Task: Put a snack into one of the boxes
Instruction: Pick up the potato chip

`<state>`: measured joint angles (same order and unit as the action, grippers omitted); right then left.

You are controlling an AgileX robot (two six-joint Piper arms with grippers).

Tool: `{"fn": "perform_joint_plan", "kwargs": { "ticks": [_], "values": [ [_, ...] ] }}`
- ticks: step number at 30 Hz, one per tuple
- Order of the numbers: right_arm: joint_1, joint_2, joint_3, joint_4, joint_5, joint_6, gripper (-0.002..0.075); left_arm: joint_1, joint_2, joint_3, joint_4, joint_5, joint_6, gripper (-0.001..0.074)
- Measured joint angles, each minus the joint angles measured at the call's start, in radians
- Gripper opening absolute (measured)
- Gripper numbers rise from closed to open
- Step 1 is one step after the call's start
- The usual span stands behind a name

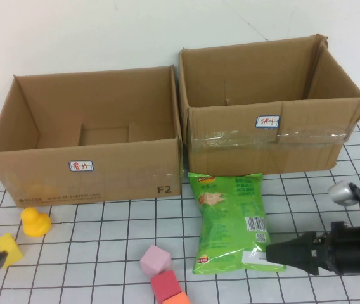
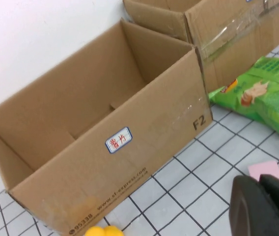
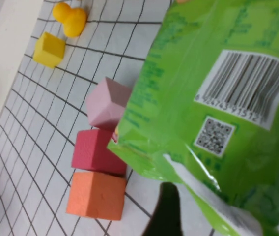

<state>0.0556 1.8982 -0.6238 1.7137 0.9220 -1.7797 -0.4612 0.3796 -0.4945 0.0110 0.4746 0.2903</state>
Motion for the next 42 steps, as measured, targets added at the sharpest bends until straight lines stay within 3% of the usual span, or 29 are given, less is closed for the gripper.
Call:
{"fn": "perform_joint_plan", "kwargs": {
  "ticks": [13,25,28,36,42],
  "values": [
    [0.077,0.066,-0.129,0.0,-0.012,-0.012,0.0599,0.0,-0.066,0.062,0.007,-0.01,-0.085,-0.0001],
    [0.081,0.13,-0.159,0.002,-0.033,-0.002,0.0574,0.0,-0.066,0.062,0.007,0.026,-0.106,-0.0001],
    [0.081,0.132,-0.161,0.004,-0.042,-0.002,0.0482,0.0,-0.066,0.062,0.007,0.031,-0.106,-0.0001],
    [0.081,0.138,-0.161,0.004,-0.021,-0.002,0.0085,0.0,-0.066,0.062,0.007,0.035,-0.108,-0.0001],
    [0.079,0.138,-0.161,0.004,0.079,0.0,0.0018,0.0,-0.066,0.062,0.007,0.048,-0.114,-0.0001]
  ]
}}
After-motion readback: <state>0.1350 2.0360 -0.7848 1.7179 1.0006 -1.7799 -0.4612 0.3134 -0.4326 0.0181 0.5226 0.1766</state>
